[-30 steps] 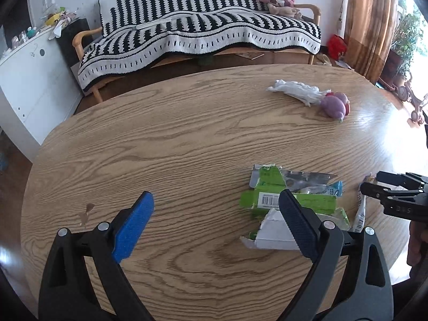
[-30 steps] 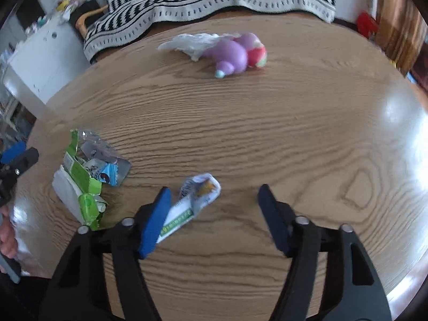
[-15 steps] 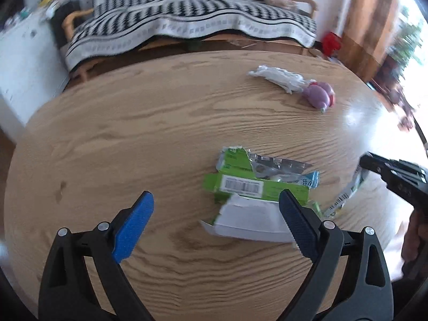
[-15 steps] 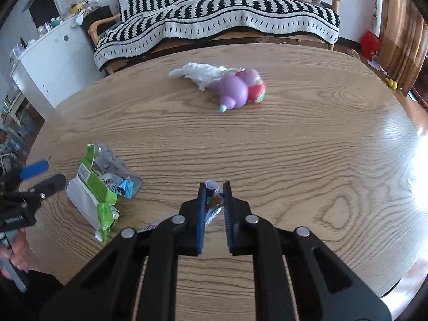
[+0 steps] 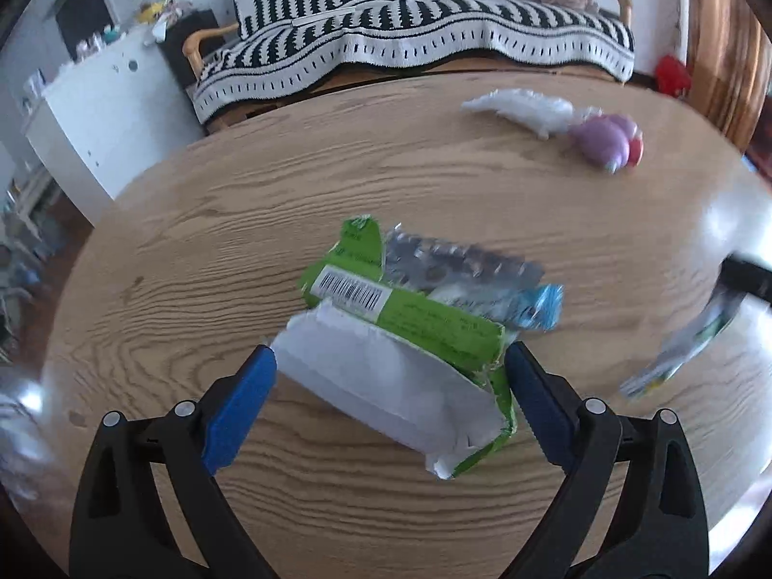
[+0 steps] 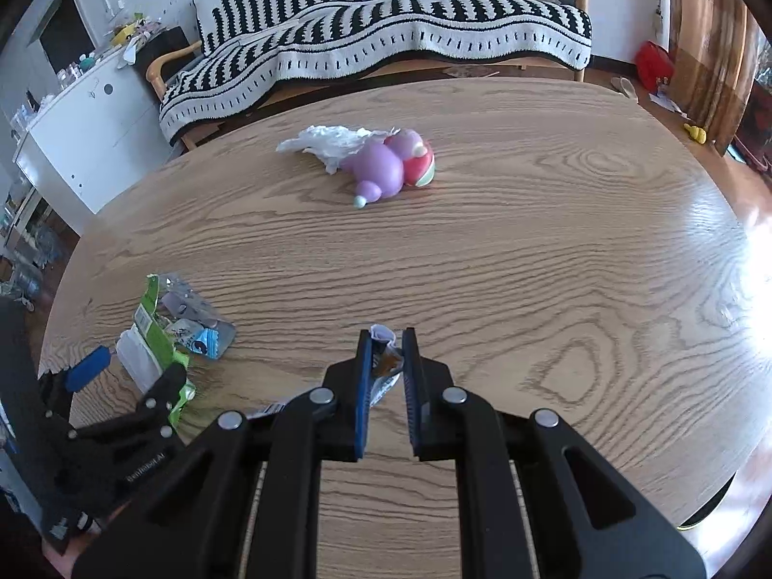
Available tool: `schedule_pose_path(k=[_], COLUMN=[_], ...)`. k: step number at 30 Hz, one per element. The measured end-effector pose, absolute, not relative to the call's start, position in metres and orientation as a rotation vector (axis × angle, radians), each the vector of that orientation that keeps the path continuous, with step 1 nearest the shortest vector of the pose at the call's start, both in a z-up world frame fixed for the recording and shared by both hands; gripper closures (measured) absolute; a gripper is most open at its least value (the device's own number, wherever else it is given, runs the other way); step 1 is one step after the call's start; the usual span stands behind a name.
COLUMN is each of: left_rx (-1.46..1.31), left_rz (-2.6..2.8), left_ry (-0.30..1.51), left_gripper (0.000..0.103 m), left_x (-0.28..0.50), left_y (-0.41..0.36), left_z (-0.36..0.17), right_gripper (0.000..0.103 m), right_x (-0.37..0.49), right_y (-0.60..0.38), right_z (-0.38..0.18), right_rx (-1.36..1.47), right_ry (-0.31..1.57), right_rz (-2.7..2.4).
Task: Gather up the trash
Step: 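Grasp the green-and-white snack package with the left tool while the right tool grasps a small foil wrapper, then carry both items to the black bin and open both tools over it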
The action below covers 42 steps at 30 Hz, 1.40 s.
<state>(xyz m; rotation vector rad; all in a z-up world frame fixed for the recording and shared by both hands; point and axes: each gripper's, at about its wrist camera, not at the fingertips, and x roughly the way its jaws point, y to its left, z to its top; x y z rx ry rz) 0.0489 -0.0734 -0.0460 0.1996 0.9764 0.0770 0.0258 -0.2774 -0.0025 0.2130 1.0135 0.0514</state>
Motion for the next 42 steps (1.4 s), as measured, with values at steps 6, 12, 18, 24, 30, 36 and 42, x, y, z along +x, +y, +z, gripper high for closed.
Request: schedule_pose_path(k=[6, 12, 18, 24, 30, 36, 42], left_rx=[0.147, 0.018, -0.024, -0.055, -0.128, -0.031, 0.065], left_rz=[0.088, 0.076, 0.11, 0.137, 0.134, 0.122, 0.076], left_ry=[1.001, 1.029, 1.09, 1.187, 1.14, 1.055, 0.921], left_gripper=[0.01, 0.009, 0.007, 0.007, 0.058, 0.063, 0.063], left_x=[0.042, 0.045, 0.059, 0.075, 0.073, 0.063, 0.055], left_y=[-0.026, 0.001, 0.002, 0.007, 0.028, 0.022, -0.014], left_z=[-0.037, -0.03, -0.044, -0.068, -0.061, -0.039, 0.002], right_gripper=[0.09, 0.09, 0.09, 0.09, 0.09, 0.09, 0.09], right_x=[0.025, 0.027, 0.026, 0.025, 0.025, 0.019, 0.007], right_y=[-0.278, -0.273, -0.271, -0.273, -0.276, -0.278, -0.298], right_z=[0.004, 0.005, 0.006, 0.006, 0.008, 0.011, 0.017], right_rx=[0.218, 0.211, 0.207, 0.205, 0.208, 0.21, 0.229], right_ry=[1.007, 1.009, 1.012, 1.013, 1.008, 0.998, 0.983], right_rz=[0.074, 0.093, 0.097, 0.099, 0.102, 0.107, 0.077])
